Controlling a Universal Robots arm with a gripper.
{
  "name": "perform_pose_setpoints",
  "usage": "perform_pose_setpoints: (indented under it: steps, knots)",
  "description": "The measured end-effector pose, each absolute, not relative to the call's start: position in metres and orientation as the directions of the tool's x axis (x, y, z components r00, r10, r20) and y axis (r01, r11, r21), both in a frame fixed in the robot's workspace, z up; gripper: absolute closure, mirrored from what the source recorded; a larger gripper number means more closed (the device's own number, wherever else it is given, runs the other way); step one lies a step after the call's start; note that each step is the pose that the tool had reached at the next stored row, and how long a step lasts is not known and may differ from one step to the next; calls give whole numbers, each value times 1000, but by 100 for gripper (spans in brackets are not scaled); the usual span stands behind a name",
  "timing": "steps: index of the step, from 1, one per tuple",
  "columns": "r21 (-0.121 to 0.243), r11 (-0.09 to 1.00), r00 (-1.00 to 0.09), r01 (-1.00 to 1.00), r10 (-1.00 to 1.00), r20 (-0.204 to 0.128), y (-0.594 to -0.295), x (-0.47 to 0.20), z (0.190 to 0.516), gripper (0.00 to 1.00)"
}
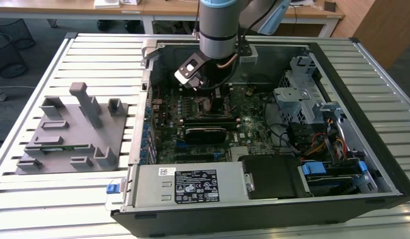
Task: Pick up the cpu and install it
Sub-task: 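Place the cpu into insertion slot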
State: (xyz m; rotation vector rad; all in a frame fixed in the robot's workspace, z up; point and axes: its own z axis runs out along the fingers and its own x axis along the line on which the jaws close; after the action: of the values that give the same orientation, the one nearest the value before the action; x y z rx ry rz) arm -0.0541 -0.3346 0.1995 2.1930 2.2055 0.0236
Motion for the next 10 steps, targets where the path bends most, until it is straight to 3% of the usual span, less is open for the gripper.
perform_pose_setpoints:
  steps: [10]
  knots:
    - [33,3,-2,999,1000,-11,-335,-54,194,47]
